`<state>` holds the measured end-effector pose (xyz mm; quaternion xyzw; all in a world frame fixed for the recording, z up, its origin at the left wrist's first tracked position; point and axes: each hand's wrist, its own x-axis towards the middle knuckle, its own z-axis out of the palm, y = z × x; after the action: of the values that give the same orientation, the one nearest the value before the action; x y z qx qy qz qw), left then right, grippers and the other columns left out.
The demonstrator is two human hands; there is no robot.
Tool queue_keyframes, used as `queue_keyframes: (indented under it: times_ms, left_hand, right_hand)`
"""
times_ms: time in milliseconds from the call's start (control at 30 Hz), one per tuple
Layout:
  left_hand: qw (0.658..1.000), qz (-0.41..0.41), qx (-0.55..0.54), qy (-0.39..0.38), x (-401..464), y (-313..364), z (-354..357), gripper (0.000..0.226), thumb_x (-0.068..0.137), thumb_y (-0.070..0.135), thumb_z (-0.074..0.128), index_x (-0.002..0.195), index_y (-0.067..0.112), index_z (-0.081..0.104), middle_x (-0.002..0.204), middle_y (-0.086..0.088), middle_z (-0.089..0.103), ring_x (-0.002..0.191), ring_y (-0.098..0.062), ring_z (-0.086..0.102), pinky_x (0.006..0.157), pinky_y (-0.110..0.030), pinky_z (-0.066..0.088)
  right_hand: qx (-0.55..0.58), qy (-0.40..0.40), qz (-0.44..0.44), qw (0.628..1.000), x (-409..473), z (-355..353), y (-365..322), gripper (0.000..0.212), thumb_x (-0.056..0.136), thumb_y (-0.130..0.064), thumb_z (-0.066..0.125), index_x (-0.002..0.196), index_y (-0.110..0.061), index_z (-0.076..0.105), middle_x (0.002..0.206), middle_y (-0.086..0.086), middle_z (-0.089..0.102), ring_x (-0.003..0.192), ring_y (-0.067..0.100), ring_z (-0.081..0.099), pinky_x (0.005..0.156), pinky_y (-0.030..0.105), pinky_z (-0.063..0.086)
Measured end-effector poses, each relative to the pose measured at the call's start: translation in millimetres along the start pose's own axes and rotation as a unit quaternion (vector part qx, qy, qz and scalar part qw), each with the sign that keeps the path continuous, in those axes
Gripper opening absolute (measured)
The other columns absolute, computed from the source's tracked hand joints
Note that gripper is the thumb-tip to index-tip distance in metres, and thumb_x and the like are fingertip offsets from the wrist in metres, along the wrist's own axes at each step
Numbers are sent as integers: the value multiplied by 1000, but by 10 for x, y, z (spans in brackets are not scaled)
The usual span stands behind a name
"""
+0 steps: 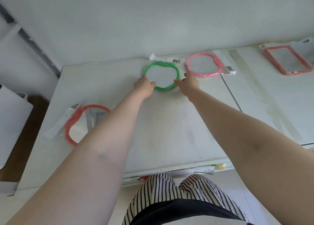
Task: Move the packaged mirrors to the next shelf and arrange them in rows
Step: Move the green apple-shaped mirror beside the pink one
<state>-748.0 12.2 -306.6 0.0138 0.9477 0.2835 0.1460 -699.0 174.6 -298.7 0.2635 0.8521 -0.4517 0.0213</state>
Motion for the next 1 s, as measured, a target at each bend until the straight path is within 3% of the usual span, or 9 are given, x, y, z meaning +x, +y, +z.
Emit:
queue_keyframes:
  times_ms: [100, 233, 300, 367, 467, 567, 667, 867, 1000]
  left_hand:
    - [999, -18, -30, 36, 0, 20, 29, 51, 96, 34, 42, 136, 3, 39, 138, -20, 48, 128, -38, 44, 107, -38, 36]
    - [986, -65, -140, 56, -104, -8, 10, 46, 96, 32, 46, 128, -1, 46, 133, -21, 51, 122, -37, 50, 101, -40, 43]
    - [975, -84, -198, 54, -223, -47, -12, 36, 96, 27, 49, 117, -2, 55, 117, -19, 59, 105, -32, 57, 81, -35, 47]
    - [963, -92, -248, 52, -359, -85, -42, 23, 94, 19, 54, 99, -2, 62, 89, -15, 60, 85, -23, 53, 60, -28, 39]
    - [931, -120, -343, 17, -594, -110, -118, 26, 89, 8, 62, 110, -6, 63, 86, -11, 58, 61, -19, 55, 51, -25, 40]
    - [887, -143, -439, -17, -837, -27, -238, 6, 89, -2, 59, 88, 4, 60, 50, 4, 66, 35, -2, 58, 45, -15, 50]
    - [874, -154, -461, -19, -1061, 60, -313, 22, 87, -4, 61, 72, 11, 55, 36, 9, 59, 32, -1, 57, 49, -16, 52]
    - [866, -178, -468, -12, -1482, 144, -290, 12, 84, -4, 64, 90, 6, 60, 70, -4, 61, 31, -4, 56, 49, -19, 52]
    - [872, -192, -449, -16, -1728, 119, -207, 34, 81, -2, 69, 114, 0, 63, 55, 1, 66, 31, -4, 57, 62, -25, 53]
  right_hand:
    - [34, 10, 2, 999, 15, 72, -26, 65, 92, -29, 60, 145, -5, 30, 137, 11, 50, 120, 29, 53, 91, 37, 45]
    - [107, 17, 51, 993, -62, 140, -46, 53, 90, -24, 63, 134, -2, 43, 121, 12, 60, 96, 27, 59, 73, 36, 49]
    - [156, 18, 76, 985, -137, 130, -22, 42, 86, -18, 68, 121, 0, 55, 110, 12, 68, 84, 23, 58, 63, 29, 45]
    - [188, 3, 96, 977, -240, 70, 4, 37, 82, -13, 72, 115, -1, 62, 104, 14, 72, 81, 20, 61, 60, 25, 46]
    - [224, -6, 102, 969, -449, -88, -8, 46, 77, -8, 75, 120, -9, 60, 105, 12, 71, 92, 24, 68, 78, 33, 56]
    - [244, -10, 93, 965, -660, -286, -77, 52, 74, -5, 74, 123, -17, 59, 101, 9, 70, 99, 30, 69, 88, 44, 57]
    - [239, -26, 92, 966, -859, -461, -99, 51, 75, -6, 74, 122, -20, 60, 94, 7, 70, 96, 30, 70, 87, 46, 57]
    - [254, -17, 96, 962, -1258, -654, 40, 44, 74, -7, 76, 115, -11, 60, 97, 10, 70, 95, 29, 71, 87, 41, 58]
    - [266, -12, 96, 959, -1546, -748, 224, 22, 73, -8, 79, 88, -8, 62, 93, 13, 69, 78, 25, 70, 85, 35, 59]
